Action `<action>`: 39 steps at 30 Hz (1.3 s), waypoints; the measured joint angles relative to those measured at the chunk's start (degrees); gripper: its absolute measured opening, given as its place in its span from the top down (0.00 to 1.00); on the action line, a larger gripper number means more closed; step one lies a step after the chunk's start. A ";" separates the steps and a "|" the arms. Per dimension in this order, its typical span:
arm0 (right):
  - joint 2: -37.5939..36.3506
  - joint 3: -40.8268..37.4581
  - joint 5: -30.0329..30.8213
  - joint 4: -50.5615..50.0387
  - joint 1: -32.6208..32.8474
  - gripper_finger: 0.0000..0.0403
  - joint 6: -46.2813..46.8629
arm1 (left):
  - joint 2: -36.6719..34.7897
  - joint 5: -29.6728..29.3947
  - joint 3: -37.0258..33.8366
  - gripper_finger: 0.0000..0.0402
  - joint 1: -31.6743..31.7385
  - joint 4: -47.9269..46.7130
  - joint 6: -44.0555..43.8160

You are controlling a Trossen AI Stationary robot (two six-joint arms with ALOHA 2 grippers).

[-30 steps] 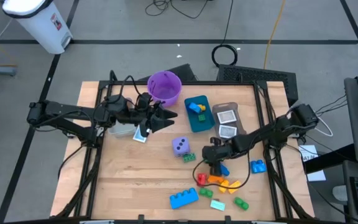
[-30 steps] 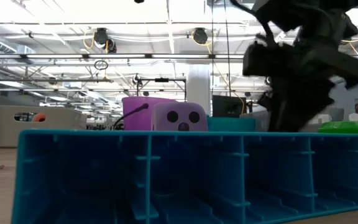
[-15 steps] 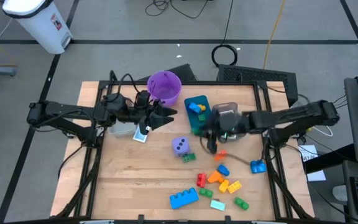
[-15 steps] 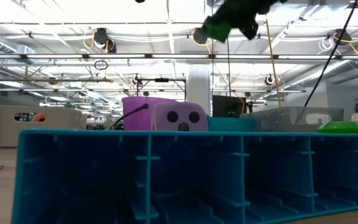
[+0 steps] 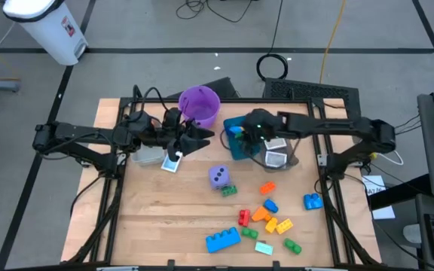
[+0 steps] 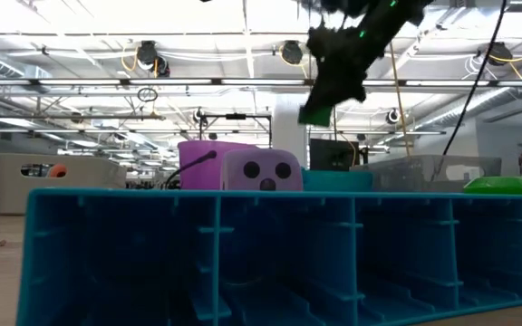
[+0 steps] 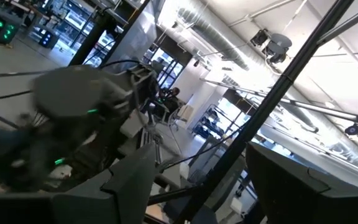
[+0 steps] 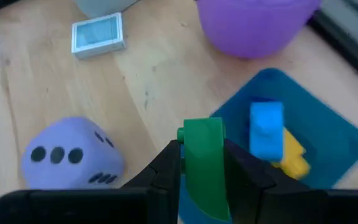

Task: Pick & Place Toys
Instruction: Put the green game piece into the blue bin, then put the orange game piece into the blue bin

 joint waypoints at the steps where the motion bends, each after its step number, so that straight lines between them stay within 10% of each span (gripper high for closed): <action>1: 1.26 0.09 -1.19 1.08 -0.72 0.81 0.00 | 0.00 0.00 0.00 0.36 0.00 -0.02 0.00; 18: 15.92 0.09 -4.17 4.48 -4.59 0.77 0.53 | 0.00 1.02 0.00 0.36 0.07 -0.31 0.60; 29: 16.65 0.06 -4.49 4.88 -7.08 0.57 0.48 | 0.00 1.03 0.00 0.36 0.07 -0.61 1.53; 39: 5.27 0.08 -22.67 7.65 -6.67 0.49 0.68 | 0.00 1.05 0.00 0.36 0.07 -1.09 4.23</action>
